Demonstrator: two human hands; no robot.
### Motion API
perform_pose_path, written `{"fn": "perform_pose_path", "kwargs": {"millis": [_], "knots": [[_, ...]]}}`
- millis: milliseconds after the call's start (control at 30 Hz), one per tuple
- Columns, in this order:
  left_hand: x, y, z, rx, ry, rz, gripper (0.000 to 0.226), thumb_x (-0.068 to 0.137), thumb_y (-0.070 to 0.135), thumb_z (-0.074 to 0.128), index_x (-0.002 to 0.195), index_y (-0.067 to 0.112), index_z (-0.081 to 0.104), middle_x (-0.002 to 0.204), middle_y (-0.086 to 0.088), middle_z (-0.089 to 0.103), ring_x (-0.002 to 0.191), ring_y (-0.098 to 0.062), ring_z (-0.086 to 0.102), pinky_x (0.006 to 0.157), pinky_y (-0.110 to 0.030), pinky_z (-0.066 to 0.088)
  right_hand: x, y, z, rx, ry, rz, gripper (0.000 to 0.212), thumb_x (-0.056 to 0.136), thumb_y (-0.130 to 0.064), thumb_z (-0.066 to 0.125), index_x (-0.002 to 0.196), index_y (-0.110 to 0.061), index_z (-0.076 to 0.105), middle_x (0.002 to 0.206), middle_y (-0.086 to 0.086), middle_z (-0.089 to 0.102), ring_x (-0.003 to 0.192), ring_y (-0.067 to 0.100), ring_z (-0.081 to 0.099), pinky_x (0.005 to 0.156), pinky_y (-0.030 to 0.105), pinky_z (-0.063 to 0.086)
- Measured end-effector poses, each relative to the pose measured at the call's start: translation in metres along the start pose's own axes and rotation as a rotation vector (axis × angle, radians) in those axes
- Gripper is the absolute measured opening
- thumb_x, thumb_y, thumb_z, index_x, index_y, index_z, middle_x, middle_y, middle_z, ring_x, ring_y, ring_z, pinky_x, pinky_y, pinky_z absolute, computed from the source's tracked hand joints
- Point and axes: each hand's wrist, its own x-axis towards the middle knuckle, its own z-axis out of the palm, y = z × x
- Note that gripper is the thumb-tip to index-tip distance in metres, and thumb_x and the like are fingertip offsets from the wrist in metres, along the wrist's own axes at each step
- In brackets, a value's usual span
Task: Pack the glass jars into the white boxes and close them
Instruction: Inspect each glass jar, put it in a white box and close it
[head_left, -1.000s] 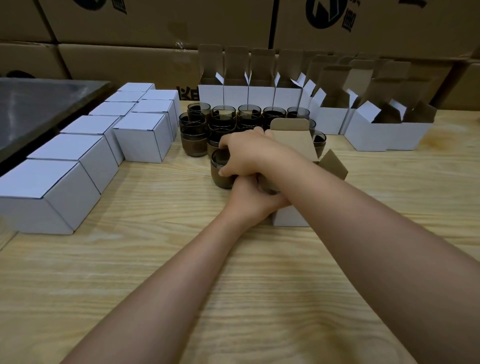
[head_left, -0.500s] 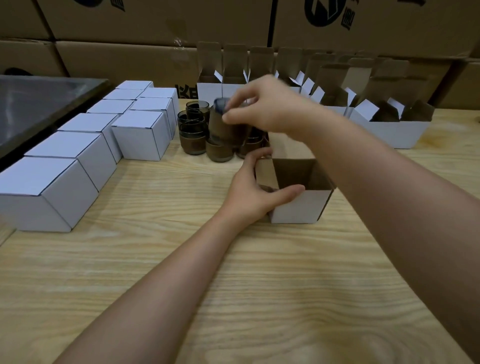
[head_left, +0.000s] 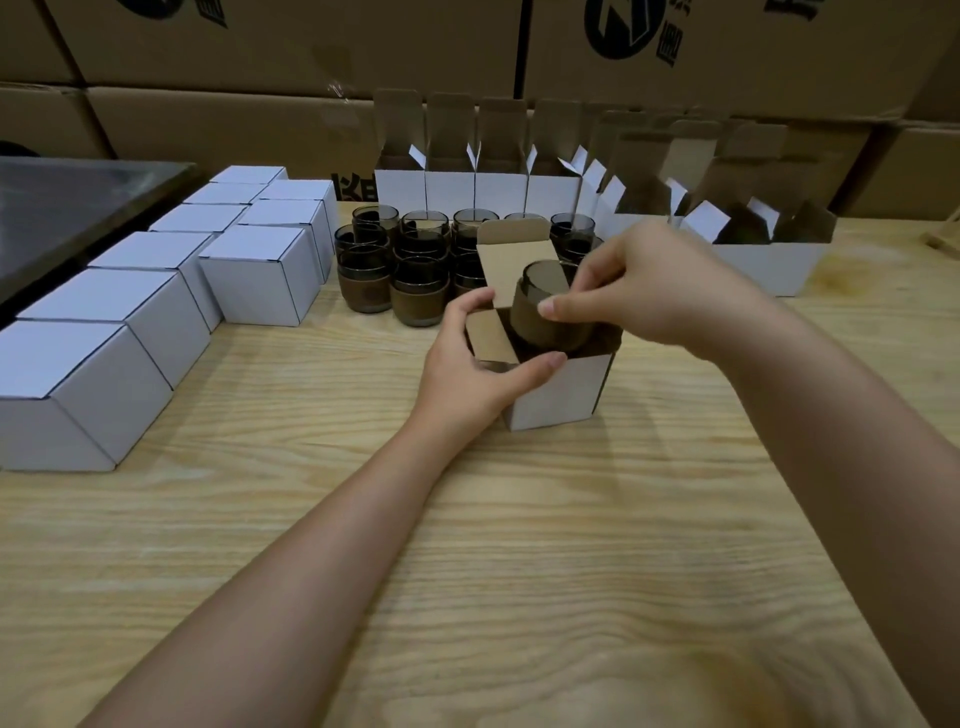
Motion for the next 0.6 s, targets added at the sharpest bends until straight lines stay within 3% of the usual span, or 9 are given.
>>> {"fn": "perform_pose_path", "kwargs": {"millis": [133,200,267,333,500,600], "knots": [[0.001,-0.002,0.000,0.005,0.004,0.012,0.088,0.057,0.035,0.091,0.131,0.028,0.046,0.118,0.014,0.058,0.100,0.009,0.058,0.083,-0.010,0.048,0.000,0.004,0.006,-0.081,0.038,0.042,0.029,0.078,-0.052,0.070,0.068,-0.025,0.067,0.076,-0.002,0.063,0.088,0.018,0.059,0.074,0.037,0.050],[0.001,-0.003,0.000,0.008,0.003,0.021,0.088,0.057,0.035,0.091,0.132,0.027,0.046,0.120,0.016,0.055,0.100,0.016,0.054,0.078,-0.001,0.043,0.004,0.003,0.013,-0.194,0.062,0.052,0.029,0.077,-0.057,0.068,0.071,-0.028,0.068,0.084,-0.003,0.061,0.107,0.022,0.051,0.089,0.041,0.044],[0.001,-0.003,0.001,0.003,-0.003,0.030,0.089,0.056,0.031,0.092,0.131,0.027,0.045,0.117,0.022,0.053,0.099,0.022,0.052,0.077,0.000,0.041,0.006,0.000,0.023,-0.314,0.084,0.067,0.030,0.077,-0.061,0.067,0.076,-0.031,0.070,0.081,-0.005,0.056,0.115,0.024,0.038,0.087,0.036,0.031],[0.001,-0.004,0.001,0.002,-0.018,0.024,0.093,0.054,0.028,0.094,0.132,0.029,0.044,0.117,0.023,0.053,0.102,0.018,0.053,0.083,-0.005,0.045,0.008,-0.003,0.030,-0.399,0.084,0.099,0.033,0.078,-0.064,0.065,0.080,-0.031,0.073,0.078,-0.006,0.050,0.118,0.026,0.030,0.085,0.038,0.024],[0.001,-0.004,0.001,0.018,-0.023,0.048,0.090,0.055,0.030,0.091,0.131,0.030,0.042,0.117,0.025,0.052,0.102,0.022,0.050,0.079,0.002,0.038,0.012,-0.001,0.029,-0.461,-0.002,0.169,0.039,0.081,-0.065,0.058,0.092,-0.030,0.071,0.081,-0.002,0.050,0.120,0.027,0.025,0.095,0.046,0.023],[0.001,-0.004,0.002,0.020,-0.020,0.058,0.088,0.056,0.028,0.091,0.130,0.030,0.042,0.116,0.025,0.054,0.104,0.017,0.052,0.082,-0.001,0.040,0.017,-0.002,0.028,-0.554,-0.082,0.157,0.040,0.086,-0.064,0.051,0.092,-0.027,0.067,0.082,-0.001,0.049,0.124,0.029,0.024,0.098,0.048,0.021]]}}
